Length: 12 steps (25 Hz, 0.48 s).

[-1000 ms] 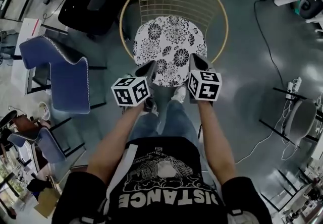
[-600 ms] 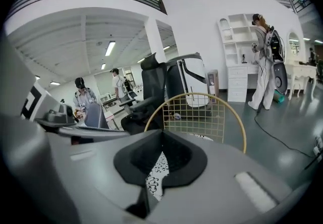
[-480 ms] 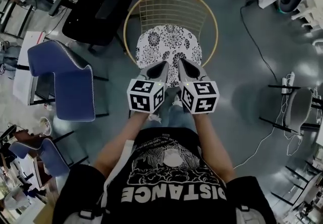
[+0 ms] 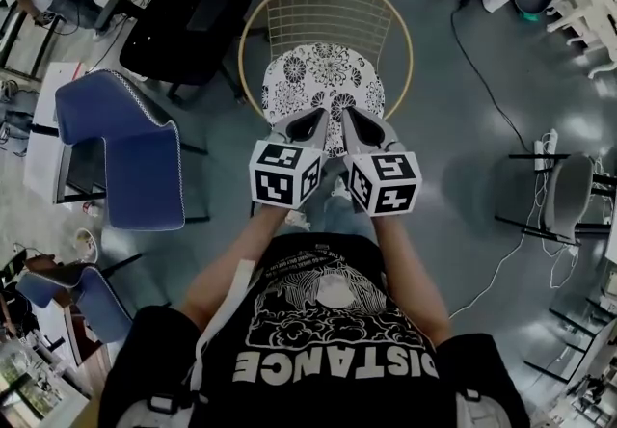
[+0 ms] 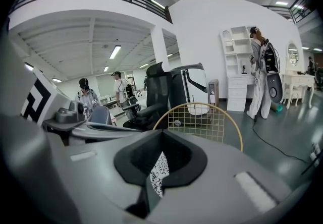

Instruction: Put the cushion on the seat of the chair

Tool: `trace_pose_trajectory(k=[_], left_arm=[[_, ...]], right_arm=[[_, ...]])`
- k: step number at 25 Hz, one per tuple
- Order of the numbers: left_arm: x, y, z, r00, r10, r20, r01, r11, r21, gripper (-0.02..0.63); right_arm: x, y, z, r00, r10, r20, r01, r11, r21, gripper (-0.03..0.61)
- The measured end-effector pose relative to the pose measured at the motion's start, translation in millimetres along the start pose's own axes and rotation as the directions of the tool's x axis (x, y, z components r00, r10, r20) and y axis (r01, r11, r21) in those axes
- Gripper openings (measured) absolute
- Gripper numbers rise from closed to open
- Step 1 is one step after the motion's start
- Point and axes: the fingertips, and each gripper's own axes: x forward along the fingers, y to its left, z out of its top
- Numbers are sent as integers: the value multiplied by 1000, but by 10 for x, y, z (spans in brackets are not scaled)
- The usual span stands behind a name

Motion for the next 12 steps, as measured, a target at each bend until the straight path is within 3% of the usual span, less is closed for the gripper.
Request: trace_pose_trajectory(k=[12], left_arm=[[-82, 16, 15, 1000, -15, 5, 15, 1000, -4, -8]], right_arm=[[-24, 112, 5, 1000, -7, 0, 7, 1000, -5, -2]])
